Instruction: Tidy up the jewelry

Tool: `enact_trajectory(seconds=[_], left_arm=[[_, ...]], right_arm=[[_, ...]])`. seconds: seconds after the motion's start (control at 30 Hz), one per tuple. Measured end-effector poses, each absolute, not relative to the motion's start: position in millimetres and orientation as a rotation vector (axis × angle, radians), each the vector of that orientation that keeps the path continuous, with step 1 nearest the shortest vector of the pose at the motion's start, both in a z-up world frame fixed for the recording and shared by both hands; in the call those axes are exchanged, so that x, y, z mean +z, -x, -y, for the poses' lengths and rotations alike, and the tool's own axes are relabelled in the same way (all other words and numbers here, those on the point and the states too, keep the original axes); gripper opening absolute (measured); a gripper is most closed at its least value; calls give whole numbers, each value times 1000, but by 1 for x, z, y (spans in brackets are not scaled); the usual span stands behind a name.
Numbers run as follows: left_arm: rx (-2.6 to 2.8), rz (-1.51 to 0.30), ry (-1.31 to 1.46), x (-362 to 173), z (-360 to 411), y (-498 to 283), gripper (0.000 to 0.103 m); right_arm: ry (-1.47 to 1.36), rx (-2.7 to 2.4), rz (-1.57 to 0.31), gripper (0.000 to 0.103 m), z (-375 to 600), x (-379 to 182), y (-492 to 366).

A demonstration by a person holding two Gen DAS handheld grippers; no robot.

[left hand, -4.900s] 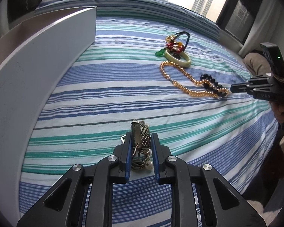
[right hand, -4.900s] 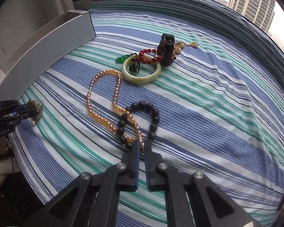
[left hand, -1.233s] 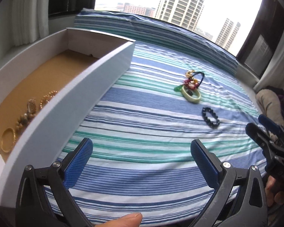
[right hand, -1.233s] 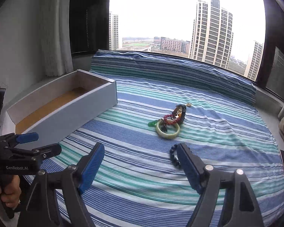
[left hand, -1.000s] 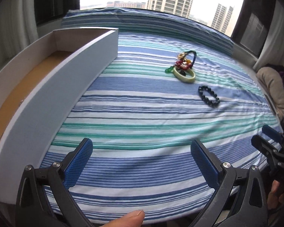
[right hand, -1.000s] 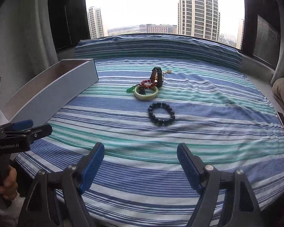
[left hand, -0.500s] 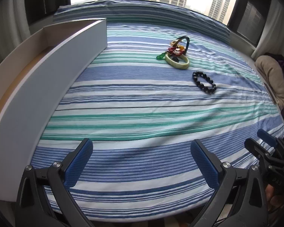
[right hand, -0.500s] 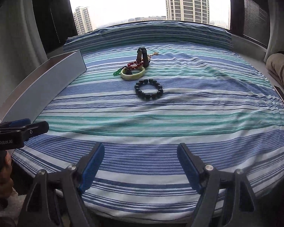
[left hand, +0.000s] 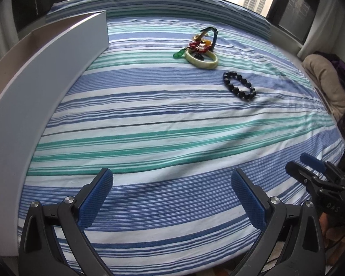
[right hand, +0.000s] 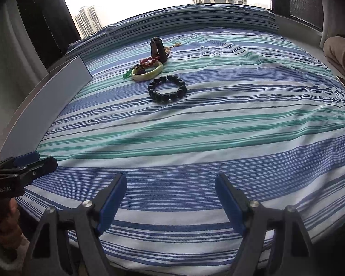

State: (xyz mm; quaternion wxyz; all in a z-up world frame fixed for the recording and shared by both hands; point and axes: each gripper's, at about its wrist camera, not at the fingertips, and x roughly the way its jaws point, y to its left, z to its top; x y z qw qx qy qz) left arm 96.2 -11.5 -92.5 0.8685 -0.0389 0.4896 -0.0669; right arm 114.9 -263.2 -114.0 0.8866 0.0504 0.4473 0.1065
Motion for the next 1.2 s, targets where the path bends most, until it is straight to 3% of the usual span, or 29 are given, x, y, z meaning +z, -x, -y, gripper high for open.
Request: enact_trajectory(seconds=[0.4, 0.9, 0.93, 0.97, 1.0, 1.03, 1.07, 1.2], left_arm=[[-377, -991, 37, -84, 85, -167, 102], [-399, -1059, -90, -130, 160, -266, 101], [-388, -1044, -112, -130, 162, -264, 92], [-380, -1024, -139, -128, 163, -261, 74], [-381, -1011, -160, -126, 163, -259, 63], [-392, -1012, -158, -124, 161, -258, 40], [-405, -1026, -135, -123, 157, -258, 24], [-435, -1083, -12, -120, 134, -255, 22]], right_arm=[[-140, 216, -947, 81, 275, -119, -121], [-177, 243, -939, 81, 284, -121, -114], [-183, 242, -942, 81, 286, -122, -115], [-188, 239, -944, 81, 287, -123, -116], [-193, 236, -943, 81, 288, -124, -116], [-196, 232, -942, 81, 289, -124, -116], [-200, 229, -942, 81, 291, -125, -116], [-212, 219, -944, 81, 295, -126, -117]])
